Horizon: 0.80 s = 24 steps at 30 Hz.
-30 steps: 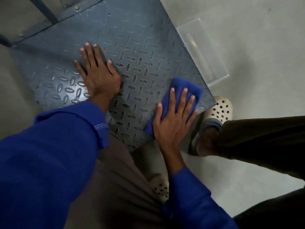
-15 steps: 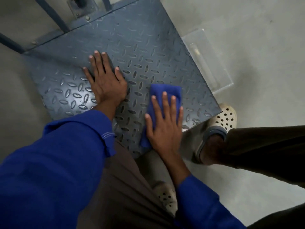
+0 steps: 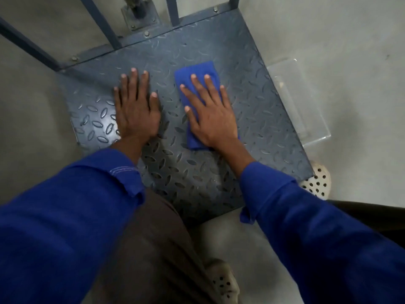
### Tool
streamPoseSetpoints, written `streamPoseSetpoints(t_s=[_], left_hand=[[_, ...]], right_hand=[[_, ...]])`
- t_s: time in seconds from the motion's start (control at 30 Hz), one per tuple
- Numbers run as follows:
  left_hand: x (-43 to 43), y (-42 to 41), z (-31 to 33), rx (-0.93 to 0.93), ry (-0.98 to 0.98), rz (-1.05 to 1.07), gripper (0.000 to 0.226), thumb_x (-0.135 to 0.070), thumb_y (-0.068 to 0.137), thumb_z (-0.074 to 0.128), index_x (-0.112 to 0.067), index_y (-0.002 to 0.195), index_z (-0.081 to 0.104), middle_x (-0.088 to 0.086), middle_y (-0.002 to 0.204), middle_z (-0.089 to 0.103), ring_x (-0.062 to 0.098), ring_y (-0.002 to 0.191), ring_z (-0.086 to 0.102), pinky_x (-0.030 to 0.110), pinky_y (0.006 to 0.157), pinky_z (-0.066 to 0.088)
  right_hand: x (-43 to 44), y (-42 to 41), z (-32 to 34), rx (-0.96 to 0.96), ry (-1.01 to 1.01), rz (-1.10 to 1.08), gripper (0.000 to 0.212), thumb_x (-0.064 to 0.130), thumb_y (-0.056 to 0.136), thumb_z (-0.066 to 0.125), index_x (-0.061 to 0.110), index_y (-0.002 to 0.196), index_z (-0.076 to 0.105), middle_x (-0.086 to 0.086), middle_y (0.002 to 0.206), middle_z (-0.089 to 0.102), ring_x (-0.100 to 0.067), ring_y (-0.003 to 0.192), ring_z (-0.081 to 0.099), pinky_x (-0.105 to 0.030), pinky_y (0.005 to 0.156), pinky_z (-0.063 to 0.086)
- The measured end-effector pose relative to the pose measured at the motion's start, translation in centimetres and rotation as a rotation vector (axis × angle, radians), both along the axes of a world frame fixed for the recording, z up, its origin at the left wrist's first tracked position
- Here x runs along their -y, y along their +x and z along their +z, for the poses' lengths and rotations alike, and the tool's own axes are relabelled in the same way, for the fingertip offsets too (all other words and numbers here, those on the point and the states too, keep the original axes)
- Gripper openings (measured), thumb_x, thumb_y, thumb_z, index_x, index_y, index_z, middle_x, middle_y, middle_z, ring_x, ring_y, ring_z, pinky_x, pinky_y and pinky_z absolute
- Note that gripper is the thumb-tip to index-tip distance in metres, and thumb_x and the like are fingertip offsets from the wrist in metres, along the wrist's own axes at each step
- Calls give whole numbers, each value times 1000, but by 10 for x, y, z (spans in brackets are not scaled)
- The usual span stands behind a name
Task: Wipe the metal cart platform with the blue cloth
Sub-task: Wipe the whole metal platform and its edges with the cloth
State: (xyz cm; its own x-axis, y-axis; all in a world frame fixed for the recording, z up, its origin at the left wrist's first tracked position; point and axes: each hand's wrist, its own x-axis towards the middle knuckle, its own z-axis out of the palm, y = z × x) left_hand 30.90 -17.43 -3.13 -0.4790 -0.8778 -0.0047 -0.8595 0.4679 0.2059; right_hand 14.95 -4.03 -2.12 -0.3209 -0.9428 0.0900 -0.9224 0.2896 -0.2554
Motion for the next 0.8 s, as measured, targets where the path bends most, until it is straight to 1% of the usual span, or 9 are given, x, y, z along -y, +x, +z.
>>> streamPoseSetpoints(t_s=[0.2, 0.23, 0.33, 0.4, 0.47, 0.57, 0.63, 0.67, 0.8], left_hand=[[15, 12, -5, 24, -29, 60, 71, -52, 109, 23, -21, 171, 9, 5, 179, 5, 27, 166, 0, 52, 133, -2], [15, 12, -5, 17, -30, 70, 70, -51, 109, 24, -20, 171, 11, 5, 179, 6, 26, 166, 1, 51, 134, -1], [17, 13, -4, 14, -27, 95, 68, -45, 109, 23, -17, 170, 16, 5, 179, 10, 24, 166, 4, 51, 134, 2], [16, 14, -4, -13, -30, 97, 67, -43, 109, 24, -16, 170, 18, 5, 179, 12, 24, 166, 6, 50, 134, 3], [16, 13, -3, -41, -32, 84, 68, -44, 108, 27, -16, 169, 20, 5, 178, 13, 24, 166, 6, 49, 134, 2], [17, 14, -3, -22, -30, 79, 71, -50, 108, 24, -17, 170, 16, 5, 179, 10, 24, 166, 3, 49, 134, 0], [16, 15, -2, -13, -20, 78, 73, -52, 107, 23, -17, 170, 15, 5, 179, 9, 24, 166, 2, 50, 134, 0], [16, 15, -1, -16, -12, 72, 73, -53, 107, 24, -17, 170, 15, 5, 179, 8, 24, 166, 2, 50, 134, -1], [18, 21, 5, -28, 33, 22, 79, -49, 100, 30, -16, 170, 17, 6, 179, 10, 26, 166, 4, 50, 133, -2]], right_hand=[[78, -16, 8, 47, 50, -380, 62, 48, 112, 22, 30, 172, 16, -1, 181, 6, -30, 168, 1, -58, 134, 7], [86, 2, 9, 41, 51, -346, 62, 47, 113, 21, 29, 172, 16, -2, 181, 6, -30, 168, 1, -59, 134, 6], [99, 51, 13, 18, 60, 22, 61, 44, 112, 24, 29, 171, 22, -2, 180, 12, -29, 168, 5, -59, 133, 8], [109, 35, 16, 26, 46, 231, 59, 42, 110, 28, 31, 168, 31, 1, 179, 21, -27, 167, 11, -56, 134, 11], [112, -5, 13, 59, 23, 294, 54, 41, 112, 30, 34, 165, 38, 3, 177, 27, -26, 167, 15, -54, 134, 12], [83, -48, 5, 66, 12, -118, 55, 45, 113, 26, 34, 167, 34, 0, 179, 20, -29, 167, 10, -55, 135, 10], [53, -24, 5, 29, -4, -374, 58, 46, 113, 25, 30, 169, 29, -3, 180, 16, -32, 167, 9, -56, 134, 10], [37, 0, 5, 1, -20, -337, 58, 43, 114, 27, 28, 170, 28, -4, 180, 17, -33, 167, 9, -58, 134, 11], [-4, 67, 3, -13, -29, 185, 55, 39, 114, 34, 27, 168, 33, -2, 178, 24, -29, 167, 14, -57, 133, 15]])
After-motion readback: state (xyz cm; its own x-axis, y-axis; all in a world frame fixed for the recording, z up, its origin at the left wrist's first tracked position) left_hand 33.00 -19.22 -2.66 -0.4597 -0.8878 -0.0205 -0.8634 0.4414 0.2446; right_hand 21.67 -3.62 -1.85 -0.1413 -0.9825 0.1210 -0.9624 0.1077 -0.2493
